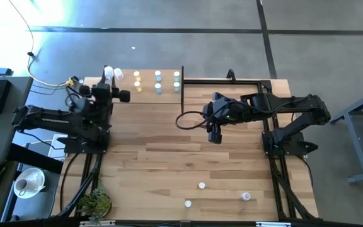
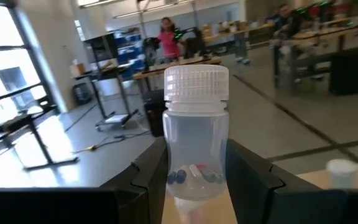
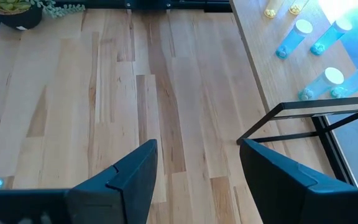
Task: Pick and place medicine bottles onto shelf by color
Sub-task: Put the top white pill bottle on the shelf aligned with the other white pill bottle
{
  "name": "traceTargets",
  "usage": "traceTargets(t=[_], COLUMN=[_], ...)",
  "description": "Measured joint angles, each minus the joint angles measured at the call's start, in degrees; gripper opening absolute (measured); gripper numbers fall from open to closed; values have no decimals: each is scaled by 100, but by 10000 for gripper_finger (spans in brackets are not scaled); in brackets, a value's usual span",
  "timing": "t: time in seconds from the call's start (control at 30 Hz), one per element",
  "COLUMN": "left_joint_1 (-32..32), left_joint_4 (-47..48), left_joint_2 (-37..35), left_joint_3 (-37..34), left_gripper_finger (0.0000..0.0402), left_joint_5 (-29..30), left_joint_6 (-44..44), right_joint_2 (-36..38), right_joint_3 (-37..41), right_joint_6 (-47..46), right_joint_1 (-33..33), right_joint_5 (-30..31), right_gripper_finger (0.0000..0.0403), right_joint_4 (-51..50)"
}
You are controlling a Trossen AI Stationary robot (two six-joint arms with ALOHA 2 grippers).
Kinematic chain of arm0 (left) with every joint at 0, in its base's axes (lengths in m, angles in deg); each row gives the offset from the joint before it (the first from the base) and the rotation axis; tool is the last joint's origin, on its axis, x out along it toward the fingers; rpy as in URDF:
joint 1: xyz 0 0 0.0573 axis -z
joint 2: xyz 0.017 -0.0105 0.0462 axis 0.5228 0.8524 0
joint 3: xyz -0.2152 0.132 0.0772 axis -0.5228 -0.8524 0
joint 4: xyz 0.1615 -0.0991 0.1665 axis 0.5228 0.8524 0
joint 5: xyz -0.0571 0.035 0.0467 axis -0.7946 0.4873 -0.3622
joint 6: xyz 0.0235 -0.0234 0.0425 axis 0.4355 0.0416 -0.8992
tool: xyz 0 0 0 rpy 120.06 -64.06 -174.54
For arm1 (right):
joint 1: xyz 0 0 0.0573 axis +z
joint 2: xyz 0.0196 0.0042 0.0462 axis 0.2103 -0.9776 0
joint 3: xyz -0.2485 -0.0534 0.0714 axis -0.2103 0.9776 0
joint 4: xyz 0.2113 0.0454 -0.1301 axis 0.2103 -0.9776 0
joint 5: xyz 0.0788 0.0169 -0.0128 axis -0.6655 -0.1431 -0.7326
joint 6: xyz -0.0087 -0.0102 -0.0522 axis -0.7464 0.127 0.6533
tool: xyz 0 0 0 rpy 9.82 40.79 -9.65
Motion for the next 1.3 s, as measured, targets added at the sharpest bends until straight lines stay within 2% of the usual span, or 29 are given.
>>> traceTargets(t=[0.23, 0.37, 0.57, 0.7, 0.93, 1.07, 1.3], left_joint_1=[931, 1170, 942, 712, 827, 995, 1461], left_joint_4=[-11, 19, 46, 27, 24, 61, 295], left_joint_2=[-243, -198, 57, 220, 416, 560, 780], left_joint_3=[448, 449, 521, 940, 1712, 2157, 2725], left_gripper_finger=[122, 122, 122, 122, 122, 122, 122], left_joint_5=[-1, -2, 1, -1, -114, -388, -311], left_joint_6=[-95, 46, 166, 21, -681, -906, -1325], right_joint_2=[0, 0, -1, -1, 13, 55, 52], right_joint_3=[0, 0, 0, 0, 0, -4, -4], right_joint_6=[2, 2, 2, 32, 502, 618, 762], right_joint_1=[0, 0, 0, 0, 0, 0, -15], right_joint_5=[0, 0, -1, 0, 26, 484, 1441], right_gripper_finger=[220, 220, 220, 220, 220, 220, 220], right_joint_4=[-10, -57, -66, -66, -198, -190, -216])
